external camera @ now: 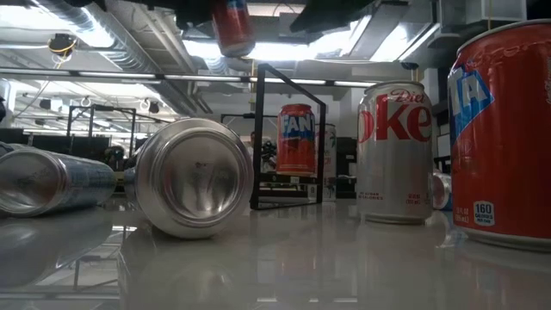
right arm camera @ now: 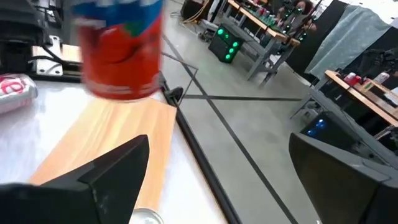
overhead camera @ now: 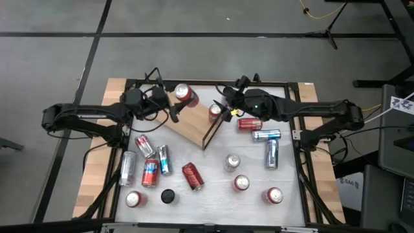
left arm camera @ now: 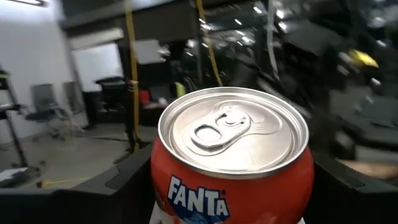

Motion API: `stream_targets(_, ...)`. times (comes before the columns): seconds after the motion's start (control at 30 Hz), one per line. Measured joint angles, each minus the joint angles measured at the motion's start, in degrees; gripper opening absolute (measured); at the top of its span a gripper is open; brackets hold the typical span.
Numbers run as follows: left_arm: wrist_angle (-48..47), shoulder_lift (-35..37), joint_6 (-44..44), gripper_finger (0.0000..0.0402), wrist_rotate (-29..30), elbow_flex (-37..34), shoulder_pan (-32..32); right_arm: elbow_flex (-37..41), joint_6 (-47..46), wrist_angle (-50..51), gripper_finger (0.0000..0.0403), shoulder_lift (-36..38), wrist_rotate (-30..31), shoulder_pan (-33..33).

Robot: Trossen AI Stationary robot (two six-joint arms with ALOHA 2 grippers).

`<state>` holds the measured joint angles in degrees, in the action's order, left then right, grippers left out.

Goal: Pick and place cans onto a shelf
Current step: Put the middle right red soda can on the shelf aligned with the other red soda can

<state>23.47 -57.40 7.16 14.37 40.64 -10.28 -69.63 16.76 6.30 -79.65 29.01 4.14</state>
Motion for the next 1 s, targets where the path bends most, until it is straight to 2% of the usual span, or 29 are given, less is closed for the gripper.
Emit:
stream_targets(0.13,-3.78,0.09,-1.7,0.0286,-2.5,-1.35,-0.02,0.0,-1.36,1.51,0.0374,2.21,0.01,0.02)
stream_targets(0.43,-3.03,-0.46,-4.23,0.0286,-9.29,-8.12,-0.02,0.0,-1.63,1.88,0.0374,5.35,-0.31,0.0)
stream_targets(0.77,-2.87,-4.35,-8.59,0.0286,-9.61,-12.11,0.99,0.0,-1.74,3.2,0.0374,5.04,-11.18,0.0)
stream_targets(0.9,0.6,-8.63,-8.42,0.0286,-10.11,-12.13,1.82,0.02,-1.61,4.11,0.0374,5.03,-15.13,0.0)
stream_targets(1.0,5.5,-12.46,-8.2,0.0286,-12.59,-12.15,1.95,0.02,-1.56,4.51,0.0374,4.85,-18.26,0.0)
